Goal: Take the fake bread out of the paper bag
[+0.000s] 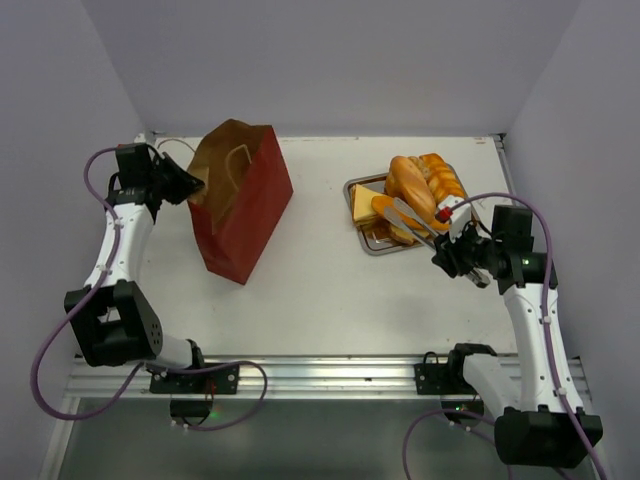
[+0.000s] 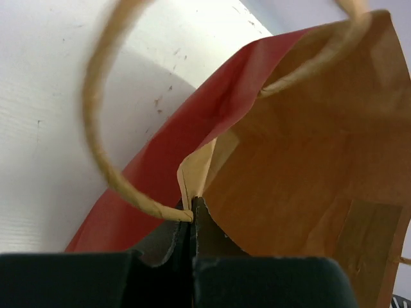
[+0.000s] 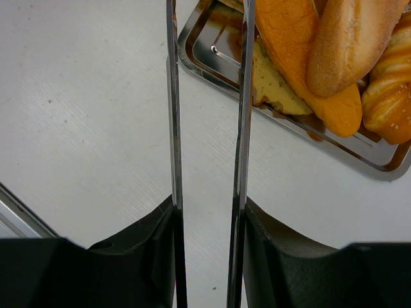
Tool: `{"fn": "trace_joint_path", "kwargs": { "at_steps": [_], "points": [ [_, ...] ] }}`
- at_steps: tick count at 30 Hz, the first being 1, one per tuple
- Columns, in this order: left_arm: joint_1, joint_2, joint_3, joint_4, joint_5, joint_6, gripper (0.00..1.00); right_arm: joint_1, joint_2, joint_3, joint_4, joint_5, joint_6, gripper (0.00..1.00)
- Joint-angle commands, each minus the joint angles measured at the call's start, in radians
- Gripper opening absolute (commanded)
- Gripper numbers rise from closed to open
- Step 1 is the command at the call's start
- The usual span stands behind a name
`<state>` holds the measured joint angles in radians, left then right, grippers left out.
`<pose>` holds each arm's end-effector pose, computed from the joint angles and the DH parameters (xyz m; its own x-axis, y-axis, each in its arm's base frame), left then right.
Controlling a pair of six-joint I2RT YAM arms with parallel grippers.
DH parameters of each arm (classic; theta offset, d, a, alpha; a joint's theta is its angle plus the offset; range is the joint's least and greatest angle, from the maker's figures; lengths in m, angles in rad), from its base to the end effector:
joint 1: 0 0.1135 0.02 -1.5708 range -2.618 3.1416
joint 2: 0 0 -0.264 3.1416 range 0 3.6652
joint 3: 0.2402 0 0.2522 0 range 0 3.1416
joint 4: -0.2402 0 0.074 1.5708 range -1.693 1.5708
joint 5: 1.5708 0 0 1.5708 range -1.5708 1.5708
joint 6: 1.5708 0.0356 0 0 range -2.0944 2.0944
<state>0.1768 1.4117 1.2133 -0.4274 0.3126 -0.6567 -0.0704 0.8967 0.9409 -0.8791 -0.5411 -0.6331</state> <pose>0.3146 0.0451 0.3215 -0.5043 -0.6802 -0.5319 -0.2902 0.7137 -0.6375 0.1683 0.0065 0.3130 -0.4277 -0.4782 -0.7670 -0.6669 0.7398 -0.0893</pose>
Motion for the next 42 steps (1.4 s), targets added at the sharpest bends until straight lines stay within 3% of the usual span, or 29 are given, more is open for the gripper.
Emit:
{"fn": "trace_joint_path", "kwargs": {
  "at_steps": [1, 2, 5, 6, 13, 19, 26, 30, 33, 36, 37, 38, 39, 42],
  "points": [
    [0.016, 0.016, -0.026, 0.068, 0.153, -0.006, 0.00, 0.001, -0.012, 0.001, 0.011, -0.010, -0.020, 0.42],
    [0.021, 0.012, -0.034, 0.082, 0.167, -0.003, 0.02, 0.001, -0.012, -0.001, 0.009, -0.010, -0.026, 0.42],
    [0.029, -0.020, -0.057, 0.143, 0.229, 0.006, 0.33, 0.001, -0.004, -0.005, 0.008, -0.003, -0.045, 0.42],
    [0.029, -0.029, -0.058, 0.156, 0.240, 0.008, 0.51, 0.003, 0.001, -0.004, 0.005, -0.002, -0.053, 0.42],
    [0.030, -0.120, -0.017, 0.145, 0.215, 0.104, 0.93, 0.003, 0.045, 0.006, -0.096, -0.065, -0.189, 0.42],
    [0.029, -0.207, -0.021, 0.142, 0.166, 0.146, 1.00, 0.116, 0.082, -0.056, -0.181, -0.031, -0.370, 0.42],
    [0.030, -0.267, -0.040, 0.122, 0.134, 0.192, 1.00, 0.371, 0.106, -0.184, 0.021, 0.119, -0.252, 0.42],
    [0.029, -0.393, -0.049, 0.104, 0.112, 0.247, 1.00, 0.536, 0.211, -0.249, 0.205, 0.246, -0.153, 0.44],
    [0.027, -0.515, -0.080, 0.092, 0.091, 0.258, 1.00, 0.563, 0.320, -0.248, 0.298, 0.300, -0.088, 0.45],
    [0.027, -0.624, -0.153, 0.075, 0.089, 0.253, 1.00, 0.566, 0.360, -0.249, 0.336, 0.354, -0.074, 0.69],
    [0.026, -0.646, -0.200, 0.076, 0.111, 0.250, 1.00, 0.566, 0.357, -0.251, 0.336, 0.355, -0.080, 0.82],
    [0.024, -0.681, -0.224, 0.078, 0.124, 0.240, 1.00, 0.566, 0.347, -0.251, 0.319, 0.354, -0.082, 0.85],
    [0.020, -0.694, -0.245, 0.078, 0.150, 0.235, 1.00, 0.564, 0.319, -0.248, 0.312, 0.355, -0.079, 0.99],
    [0.000, -0.735, -0.296, 0.078, 0.197, 0.235, 1.00, 0.563, 0.228, -0.228, 0.286, 0.385, -0.051, 0.99]
  ]
}}
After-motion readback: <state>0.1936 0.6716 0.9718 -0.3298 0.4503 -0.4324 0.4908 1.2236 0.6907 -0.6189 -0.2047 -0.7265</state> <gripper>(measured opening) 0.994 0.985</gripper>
